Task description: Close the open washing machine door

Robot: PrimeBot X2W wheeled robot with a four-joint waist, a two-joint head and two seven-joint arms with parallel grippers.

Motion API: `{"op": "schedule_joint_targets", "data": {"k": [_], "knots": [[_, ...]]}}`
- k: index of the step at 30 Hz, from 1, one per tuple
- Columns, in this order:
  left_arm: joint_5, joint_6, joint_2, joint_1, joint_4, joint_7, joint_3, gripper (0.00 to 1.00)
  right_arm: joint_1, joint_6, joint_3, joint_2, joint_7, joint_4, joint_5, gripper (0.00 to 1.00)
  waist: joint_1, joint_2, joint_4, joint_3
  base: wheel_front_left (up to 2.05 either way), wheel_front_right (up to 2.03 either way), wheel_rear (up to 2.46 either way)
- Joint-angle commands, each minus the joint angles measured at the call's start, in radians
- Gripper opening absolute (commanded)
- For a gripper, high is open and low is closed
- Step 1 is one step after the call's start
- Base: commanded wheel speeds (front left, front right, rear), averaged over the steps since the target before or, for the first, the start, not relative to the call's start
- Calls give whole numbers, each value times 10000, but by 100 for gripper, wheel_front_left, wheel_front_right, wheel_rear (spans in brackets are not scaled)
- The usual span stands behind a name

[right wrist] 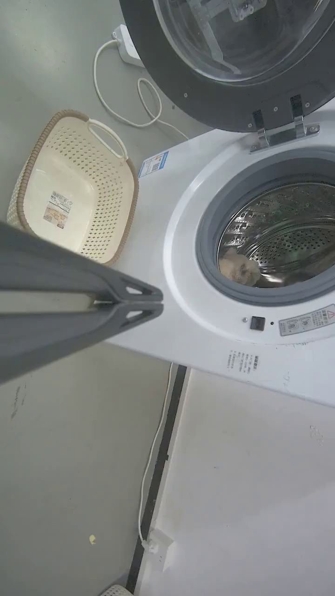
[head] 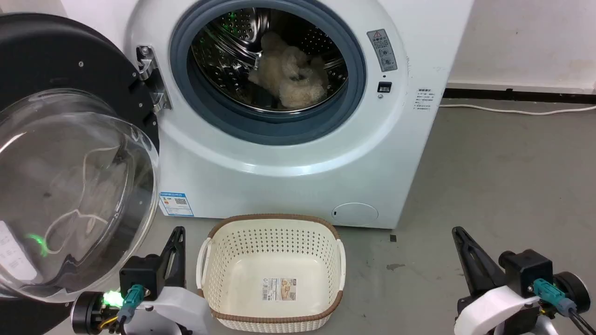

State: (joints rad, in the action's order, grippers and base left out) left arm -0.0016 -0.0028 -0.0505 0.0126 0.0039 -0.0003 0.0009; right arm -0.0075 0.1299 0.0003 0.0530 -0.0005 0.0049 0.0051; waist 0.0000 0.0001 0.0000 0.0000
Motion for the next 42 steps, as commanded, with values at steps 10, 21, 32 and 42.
{"op": "schedule_joint_targets", "data": {"k": [10,21,32,42], "knots": [[16,28,3,-126,-39,3,-9,0,75,8,-3,-28,5,-49,-51,0,0,-1,0,0,0,0,0],[16,28,3,-126,-39,3,-9,0,75,8,-3,-28,5,-49,-51,0,0,-1,0,0,0,0,0],[4,-2,0,0,16,-36,-12,100,13,0,-1,9,-35,5,43,100,0,-1,-2,2,0,0,0],[12,17,-32,-40,45,-287,-170,100,158,1,-92,55,-286,-3,167,100,0,-1,93,-33,0,0,0]]}}
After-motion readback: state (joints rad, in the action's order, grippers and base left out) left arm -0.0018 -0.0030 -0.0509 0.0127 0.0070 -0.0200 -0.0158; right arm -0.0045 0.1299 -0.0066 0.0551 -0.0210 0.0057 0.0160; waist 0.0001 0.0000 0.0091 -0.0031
